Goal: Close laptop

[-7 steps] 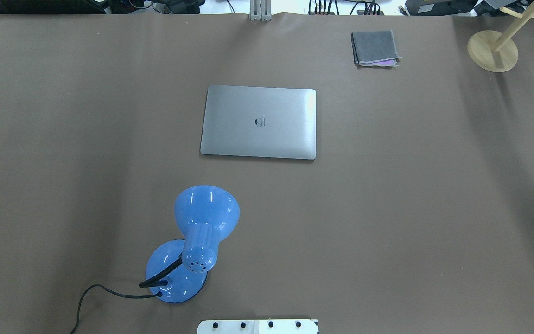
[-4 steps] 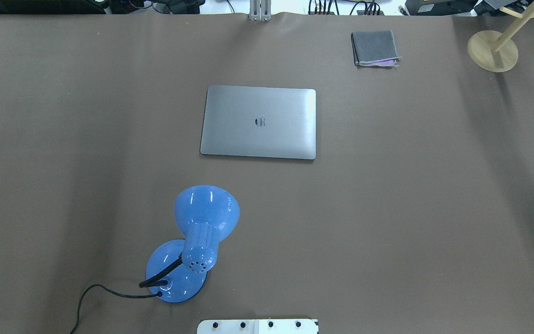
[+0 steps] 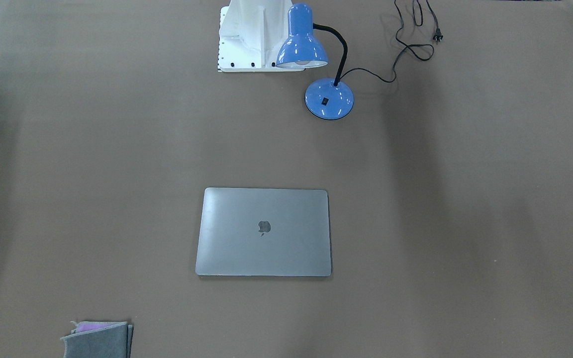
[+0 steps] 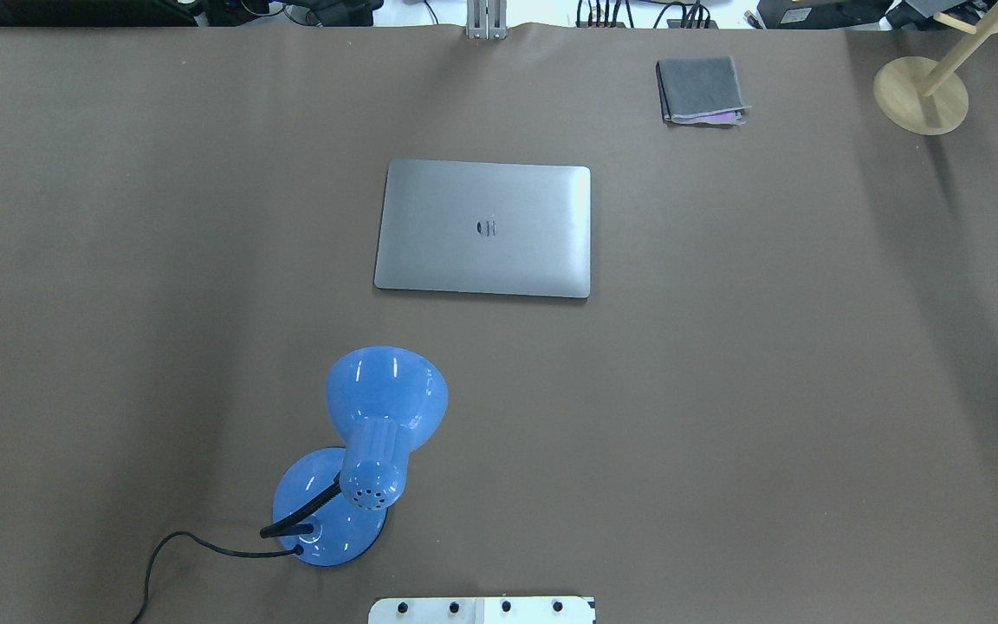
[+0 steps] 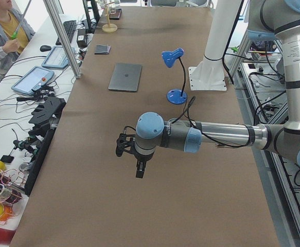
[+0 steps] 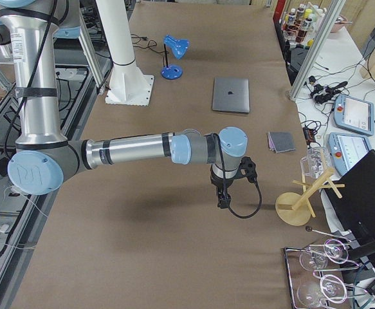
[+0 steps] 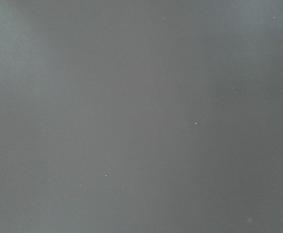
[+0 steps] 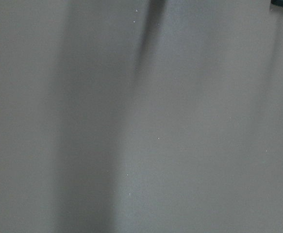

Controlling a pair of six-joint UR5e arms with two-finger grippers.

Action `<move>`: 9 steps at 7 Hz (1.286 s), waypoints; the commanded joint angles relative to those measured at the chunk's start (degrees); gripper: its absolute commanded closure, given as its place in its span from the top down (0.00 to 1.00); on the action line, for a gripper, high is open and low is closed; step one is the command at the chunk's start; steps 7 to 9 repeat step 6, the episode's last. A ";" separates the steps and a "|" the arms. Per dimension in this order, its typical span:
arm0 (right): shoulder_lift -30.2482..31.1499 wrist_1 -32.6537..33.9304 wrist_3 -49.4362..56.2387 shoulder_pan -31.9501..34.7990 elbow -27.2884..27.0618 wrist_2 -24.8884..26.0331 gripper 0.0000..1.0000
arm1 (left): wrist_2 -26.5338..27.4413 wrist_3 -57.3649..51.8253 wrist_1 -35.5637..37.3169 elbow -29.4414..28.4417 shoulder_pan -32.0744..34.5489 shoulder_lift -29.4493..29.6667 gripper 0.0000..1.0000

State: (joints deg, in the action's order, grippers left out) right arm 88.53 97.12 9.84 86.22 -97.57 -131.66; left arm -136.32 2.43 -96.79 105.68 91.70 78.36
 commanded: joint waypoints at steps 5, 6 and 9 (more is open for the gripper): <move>2.00 -0.27 0.45 0.08 -1.40 -0.27 1.00 | -0.44 0.29 0.02 -0.04 -0.56 1.45 0.98; 1.91 -0.27 0.36 0.08 -1.40 -0.27 1.00 | -0.61 0.38 -0.06 0.22 -0.56 1.45 0.98; 1.91 -0.27 0.36 0.08 -1.40 -0.27 1.00 | -0.61 0.38 -0.06 0.22 -0.56 1.45 0.98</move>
